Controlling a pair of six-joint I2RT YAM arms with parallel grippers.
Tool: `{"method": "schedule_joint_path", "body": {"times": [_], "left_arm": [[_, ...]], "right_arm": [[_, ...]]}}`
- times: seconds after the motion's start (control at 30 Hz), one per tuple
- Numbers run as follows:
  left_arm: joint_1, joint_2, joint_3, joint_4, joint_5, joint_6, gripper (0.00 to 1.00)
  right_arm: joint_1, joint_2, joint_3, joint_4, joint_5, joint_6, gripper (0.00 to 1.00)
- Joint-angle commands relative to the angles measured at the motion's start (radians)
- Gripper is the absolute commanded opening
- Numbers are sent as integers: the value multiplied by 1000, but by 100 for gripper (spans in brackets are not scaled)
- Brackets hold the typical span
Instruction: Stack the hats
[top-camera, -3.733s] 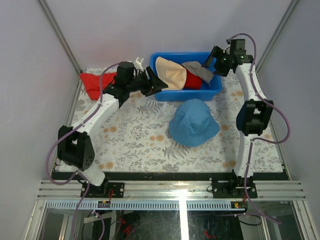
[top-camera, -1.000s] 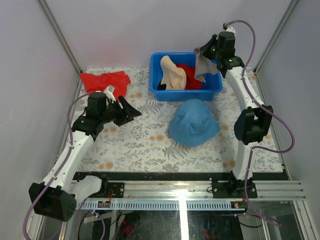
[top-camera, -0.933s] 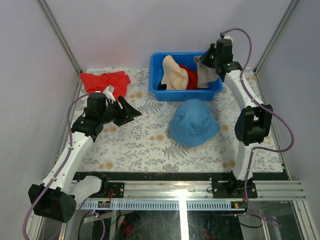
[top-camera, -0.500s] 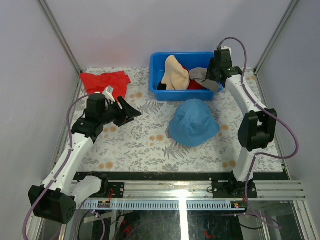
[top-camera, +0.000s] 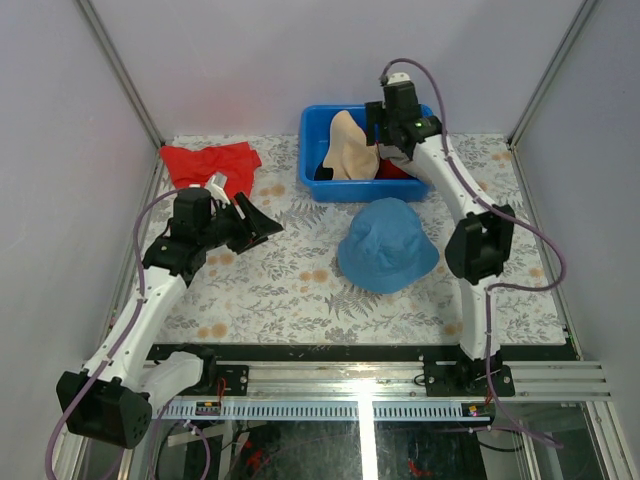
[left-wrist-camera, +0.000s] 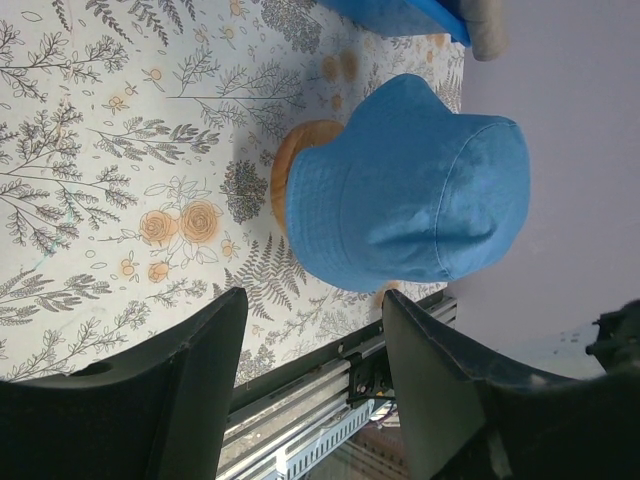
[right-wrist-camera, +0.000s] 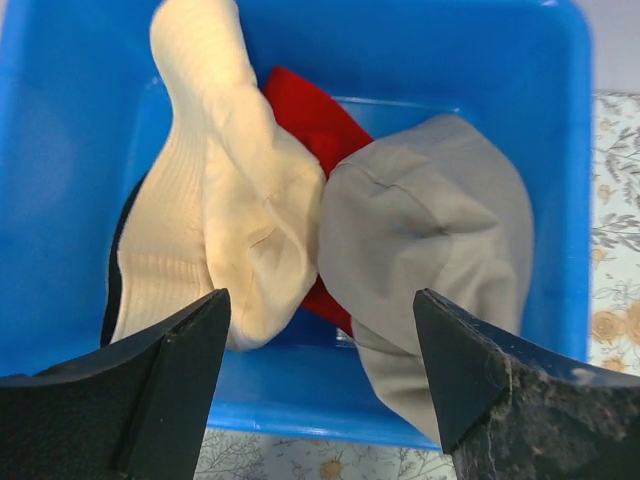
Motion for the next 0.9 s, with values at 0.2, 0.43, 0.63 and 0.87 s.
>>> {"method": "schedule_joint_path", "body": {"times": [0.2,0.43,0.63,0.87], "left_arm": [[5,-24,-2,-23,-24,48,56],[7,-12,-4,-28,-25,59,56],[6,-2,2,-30,-21,65,57],[9,10,17,-26,-13,68,57]], "right_arm": [[23,194,192,-131,307,-77,81],[24,226,161,-92,420,-101,79],[25,267,185,-96,443,-94,40],[25,206,202,-127,419,-87,0]]}}
